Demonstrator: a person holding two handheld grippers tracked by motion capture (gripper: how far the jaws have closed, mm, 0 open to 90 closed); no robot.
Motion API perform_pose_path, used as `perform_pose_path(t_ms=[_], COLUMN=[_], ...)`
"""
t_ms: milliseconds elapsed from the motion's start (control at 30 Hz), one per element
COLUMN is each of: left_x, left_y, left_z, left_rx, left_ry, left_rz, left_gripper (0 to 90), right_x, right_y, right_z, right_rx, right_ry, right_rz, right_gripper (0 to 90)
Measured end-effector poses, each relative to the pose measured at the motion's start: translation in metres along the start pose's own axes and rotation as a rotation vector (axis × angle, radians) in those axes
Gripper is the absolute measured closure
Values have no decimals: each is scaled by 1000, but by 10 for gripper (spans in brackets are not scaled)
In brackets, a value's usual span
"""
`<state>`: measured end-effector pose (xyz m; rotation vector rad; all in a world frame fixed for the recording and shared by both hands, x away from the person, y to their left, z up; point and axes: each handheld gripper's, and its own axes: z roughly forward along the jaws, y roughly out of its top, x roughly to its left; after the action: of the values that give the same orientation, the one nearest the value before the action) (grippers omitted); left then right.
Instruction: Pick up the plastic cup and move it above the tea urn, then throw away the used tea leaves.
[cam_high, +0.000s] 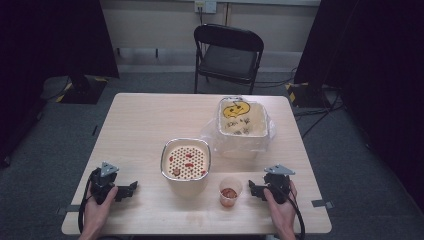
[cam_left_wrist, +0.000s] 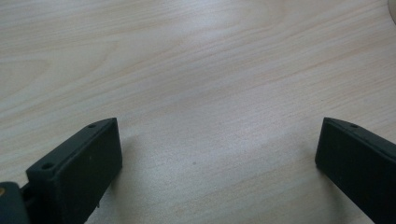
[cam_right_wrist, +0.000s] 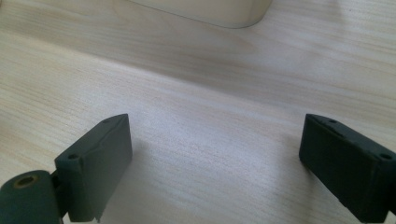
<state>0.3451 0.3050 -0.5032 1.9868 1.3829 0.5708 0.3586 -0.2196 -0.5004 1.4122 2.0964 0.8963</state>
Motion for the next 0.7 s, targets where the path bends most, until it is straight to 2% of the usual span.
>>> perform_pose_path(t_ms=[367,433,600,667,700], left_x=[0,0,0,0,0], left_y=[0,0,0,0,0], left_z=[0,0,0,0,0], left_rx=[0,2,0,0,0], left_ry=[2,2,2,2,2], left_rz=[0,2,0,0,0], left_gripper=[0,0,0,0,0], right_x=[3,3,4,4,6], right_y=[-1,-1,-3,-3,-3], right_z=[-1,-3,-5,-7,-10], right_rx=[1,3,-6,-3,2], right_ry=[-23,-11,-21,3,39], right_rz=[18,16,20,17,28], right_gripper=[89,111,145,153,161])
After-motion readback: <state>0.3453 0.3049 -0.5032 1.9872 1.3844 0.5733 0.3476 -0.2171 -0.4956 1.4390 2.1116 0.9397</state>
